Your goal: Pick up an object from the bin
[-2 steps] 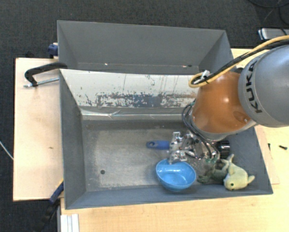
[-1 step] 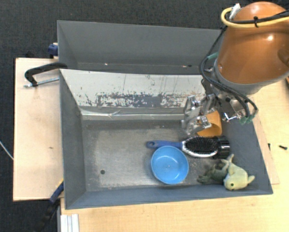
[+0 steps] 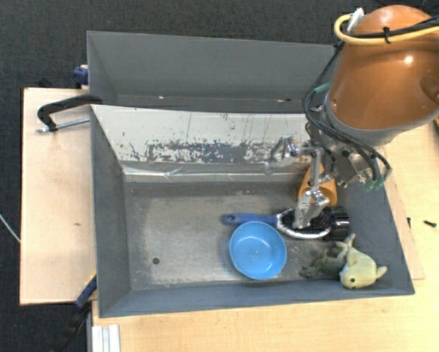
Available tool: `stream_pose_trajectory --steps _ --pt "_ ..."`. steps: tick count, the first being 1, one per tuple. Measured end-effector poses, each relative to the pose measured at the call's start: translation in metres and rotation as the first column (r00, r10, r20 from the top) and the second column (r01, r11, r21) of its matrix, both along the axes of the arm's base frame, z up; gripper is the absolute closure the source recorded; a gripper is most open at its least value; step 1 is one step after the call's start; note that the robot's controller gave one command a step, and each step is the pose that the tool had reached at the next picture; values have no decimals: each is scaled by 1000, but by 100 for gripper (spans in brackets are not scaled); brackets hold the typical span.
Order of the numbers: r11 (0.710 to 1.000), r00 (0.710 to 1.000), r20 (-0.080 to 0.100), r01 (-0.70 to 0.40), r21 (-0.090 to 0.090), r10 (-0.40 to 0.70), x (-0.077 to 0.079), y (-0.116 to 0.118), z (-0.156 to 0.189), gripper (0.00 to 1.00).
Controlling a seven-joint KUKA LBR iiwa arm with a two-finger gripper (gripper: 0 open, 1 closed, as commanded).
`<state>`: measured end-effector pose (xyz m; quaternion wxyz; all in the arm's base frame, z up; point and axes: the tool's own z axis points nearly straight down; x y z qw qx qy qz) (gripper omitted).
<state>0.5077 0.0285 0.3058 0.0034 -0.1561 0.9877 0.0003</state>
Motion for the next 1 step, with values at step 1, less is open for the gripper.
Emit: stream_pose_trajectory --steps 1 --pt "1000 1000 6 -29 -1 29 -3 -12 36 0"
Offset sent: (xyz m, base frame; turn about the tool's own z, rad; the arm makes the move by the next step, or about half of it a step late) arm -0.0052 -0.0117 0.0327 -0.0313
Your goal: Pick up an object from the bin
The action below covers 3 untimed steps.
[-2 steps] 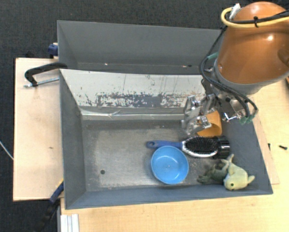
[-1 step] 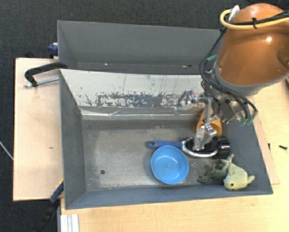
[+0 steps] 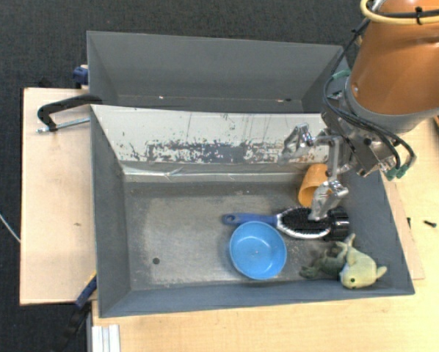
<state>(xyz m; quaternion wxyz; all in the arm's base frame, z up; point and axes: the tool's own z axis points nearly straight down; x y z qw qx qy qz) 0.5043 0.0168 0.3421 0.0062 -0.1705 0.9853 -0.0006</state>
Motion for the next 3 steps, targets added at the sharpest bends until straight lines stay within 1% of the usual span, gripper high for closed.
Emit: stream_pose_trajectory --steps 1,2,3 --pt "996 996 -18 -91 1 91 28 30 -136 0" --pt "906 906 -10 -422 2 422 28 24 -267 0" --pt "907 907 -2 -421 0 421 31 25 -264 100"
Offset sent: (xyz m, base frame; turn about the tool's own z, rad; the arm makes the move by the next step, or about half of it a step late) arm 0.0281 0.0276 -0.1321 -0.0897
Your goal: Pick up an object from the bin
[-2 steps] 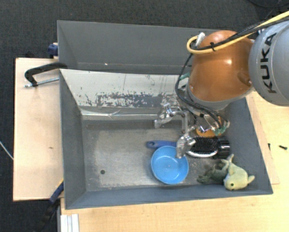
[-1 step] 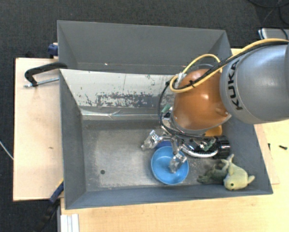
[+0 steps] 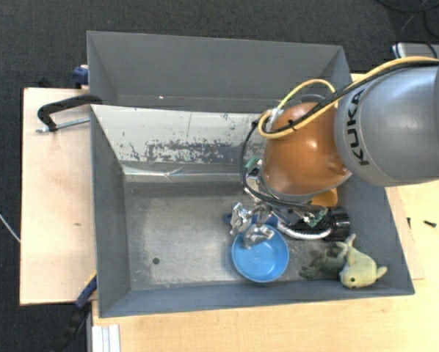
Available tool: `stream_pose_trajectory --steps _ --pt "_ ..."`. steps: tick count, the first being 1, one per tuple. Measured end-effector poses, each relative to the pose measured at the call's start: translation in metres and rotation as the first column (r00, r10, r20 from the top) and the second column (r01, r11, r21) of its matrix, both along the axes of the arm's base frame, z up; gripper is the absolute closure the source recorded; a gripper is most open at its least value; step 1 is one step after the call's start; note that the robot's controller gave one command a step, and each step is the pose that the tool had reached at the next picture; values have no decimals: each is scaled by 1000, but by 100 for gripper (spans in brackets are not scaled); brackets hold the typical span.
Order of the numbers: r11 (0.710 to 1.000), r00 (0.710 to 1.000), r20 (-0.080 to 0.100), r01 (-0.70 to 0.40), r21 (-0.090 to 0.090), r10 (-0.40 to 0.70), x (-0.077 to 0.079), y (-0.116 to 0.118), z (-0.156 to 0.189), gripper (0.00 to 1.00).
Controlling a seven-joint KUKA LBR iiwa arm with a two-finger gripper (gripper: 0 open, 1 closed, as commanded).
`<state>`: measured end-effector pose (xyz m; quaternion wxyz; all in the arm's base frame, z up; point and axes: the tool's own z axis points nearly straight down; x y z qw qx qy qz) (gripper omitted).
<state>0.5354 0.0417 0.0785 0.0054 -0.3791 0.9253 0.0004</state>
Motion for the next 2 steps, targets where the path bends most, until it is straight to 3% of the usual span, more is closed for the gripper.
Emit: stream_pose_trajectory --steps 1,2 --pt "1000 1000 6 6 -2 -6 16 -3 104 100" --pt "999 999 3 43 -2 -43 19 6 160 100"
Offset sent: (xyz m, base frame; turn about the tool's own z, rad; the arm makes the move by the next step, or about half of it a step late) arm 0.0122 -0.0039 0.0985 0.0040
